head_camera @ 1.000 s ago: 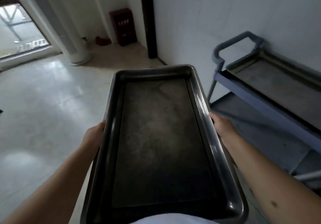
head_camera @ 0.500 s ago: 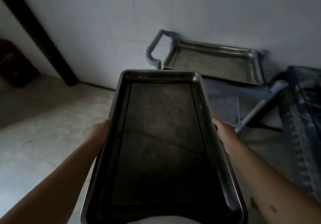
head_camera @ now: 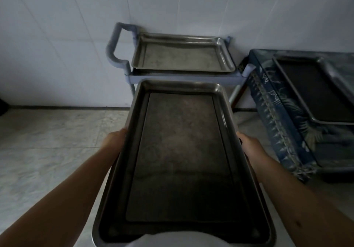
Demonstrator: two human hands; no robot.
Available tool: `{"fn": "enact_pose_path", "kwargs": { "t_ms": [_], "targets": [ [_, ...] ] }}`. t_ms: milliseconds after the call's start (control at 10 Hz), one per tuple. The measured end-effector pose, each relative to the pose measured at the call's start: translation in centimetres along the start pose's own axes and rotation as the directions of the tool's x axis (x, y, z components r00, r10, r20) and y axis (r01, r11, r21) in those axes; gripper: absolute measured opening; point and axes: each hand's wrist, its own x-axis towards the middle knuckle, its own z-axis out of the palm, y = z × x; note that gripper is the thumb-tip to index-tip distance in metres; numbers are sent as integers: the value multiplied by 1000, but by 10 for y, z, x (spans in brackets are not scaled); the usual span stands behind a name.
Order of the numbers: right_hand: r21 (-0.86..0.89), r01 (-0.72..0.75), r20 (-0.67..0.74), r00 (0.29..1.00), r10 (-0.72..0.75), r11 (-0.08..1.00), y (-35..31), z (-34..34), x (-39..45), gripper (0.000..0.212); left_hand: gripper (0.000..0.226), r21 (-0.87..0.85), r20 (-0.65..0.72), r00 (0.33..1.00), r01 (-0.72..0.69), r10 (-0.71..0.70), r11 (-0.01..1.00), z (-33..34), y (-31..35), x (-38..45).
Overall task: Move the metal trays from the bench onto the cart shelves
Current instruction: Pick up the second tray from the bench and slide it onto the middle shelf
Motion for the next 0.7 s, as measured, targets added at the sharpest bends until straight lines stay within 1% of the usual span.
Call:
{"fn": "enact_pose_path", "kwargs": {
  "t_ms": [100, 200, 300, 400, 500, 600, 700],
  "targets": [
    [-59, -28, 5, 1000, 29, 998, 3, -3, 12, 39, 45, -21, 33, 998, 56, -55, 998, 20, -5, 22],
    [-141, 26, 42, 999, -20, 990, 4, 1, 38, 26, 47, -25, 53, 994, 98, -97, 995, 33, 5, 42],
    [-151, 23, 38, 999, -18, 988, -6, 5, 76, 28, 47, -39, 32, 989, 146, -145, 989, 47, 19, 68],
    [-184, -9, 58, 998, 20, 983, -23, 8, 130, 31, 46, -64, 5, 974, 224, -225, 972, 67, 39, 100],
    [-196, -80, 40, 995, 90, 977, -30, 15, 195, 43, 45, -66, -10, 956, 293, -294, 954, 96, 53, 140],
    [-218, -94, 15, 995, 100, 971, -33, 29, 260, 49, 50, -135, -81, 938, 324, -336, 936, 130, 59, 182],
    [-246, -90, 11, 995, 96, 965, -37, 48, 324, 55, 51, -186, -122, 925, 334, -359, 924, 165, 60, 232]
  ]
}}
